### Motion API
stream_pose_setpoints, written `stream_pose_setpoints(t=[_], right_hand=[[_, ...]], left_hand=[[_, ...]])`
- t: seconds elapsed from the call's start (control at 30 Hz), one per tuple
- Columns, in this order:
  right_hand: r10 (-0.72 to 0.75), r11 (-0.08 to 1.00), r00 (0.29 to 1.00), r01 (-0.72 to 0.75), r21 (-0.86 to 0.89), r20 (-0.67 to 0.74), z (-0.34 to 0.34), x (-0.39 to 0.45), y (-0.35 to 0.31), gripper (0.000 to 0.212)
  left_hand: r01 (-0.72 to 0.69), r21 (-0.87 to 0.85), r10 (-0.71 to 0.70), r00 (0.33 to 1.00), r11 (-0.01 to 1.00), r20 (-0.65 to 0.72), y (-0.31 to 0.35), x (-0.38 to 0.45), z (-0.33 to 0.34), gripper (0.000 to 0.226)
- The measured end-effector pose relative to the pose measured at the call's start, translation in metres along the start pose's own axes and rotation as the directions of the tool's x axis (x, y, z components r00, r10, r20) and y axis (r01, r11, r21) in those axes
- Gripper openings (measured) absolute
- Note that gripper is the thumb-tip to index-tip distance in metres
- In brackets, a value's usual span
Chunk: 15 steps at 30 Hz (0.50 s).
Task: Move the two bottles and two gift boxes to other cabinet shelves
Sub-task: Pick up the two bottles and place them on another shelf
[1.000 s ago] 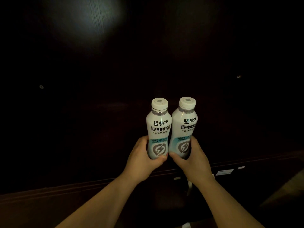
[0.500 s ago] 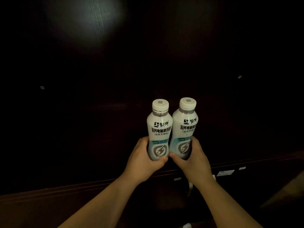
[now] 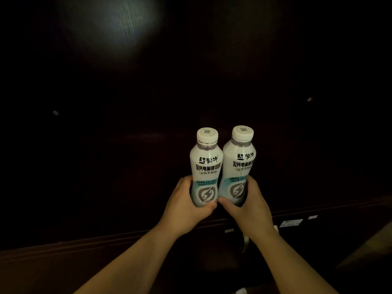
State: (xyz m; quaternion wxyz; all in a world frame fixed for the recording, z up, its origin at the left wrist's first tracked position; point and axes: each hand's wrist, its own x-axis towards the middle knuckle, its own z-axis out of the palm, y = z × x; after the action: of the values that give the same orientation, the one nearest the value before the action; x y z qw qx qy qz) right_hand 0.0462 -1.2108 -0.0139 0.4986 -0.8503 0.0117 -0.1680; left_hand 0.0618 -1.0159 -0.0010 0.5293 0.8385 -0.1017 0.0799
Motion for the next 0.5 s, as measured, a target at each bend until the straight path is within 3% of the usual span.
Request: stream_pose_setpoints(t=[0.23, 0.4, 0.5], right_hand=[[-0.001, 1.000, 1.000, 0.001, -0.006, -0.015, -0.003, 0.000, -0.003, 0.105], [0.057, 0.998, 0.994, -0.056, 0.018, -0.093, -0.001, -0.023, -0.001, 0.107], [0.109, 0.993, 0.963, -0.115, -0.011, -0.245, 0.011, -0.048, -0.007, 0.095]], left_hand=[[0.036, 0.008, -0.036, 0.999, 0.999, 0.008, -0.001, -0.001, 0.001, 0.098], [0.122, 0.030, -0.123, 0.992, 0.992, 0.035, -0.001, -0.011, -0.012, 0.093], [0.169, 0.058, -0.169, 0.986, 0.984, -0.013, -0.005, -0.025, -0.037, 0.068]])
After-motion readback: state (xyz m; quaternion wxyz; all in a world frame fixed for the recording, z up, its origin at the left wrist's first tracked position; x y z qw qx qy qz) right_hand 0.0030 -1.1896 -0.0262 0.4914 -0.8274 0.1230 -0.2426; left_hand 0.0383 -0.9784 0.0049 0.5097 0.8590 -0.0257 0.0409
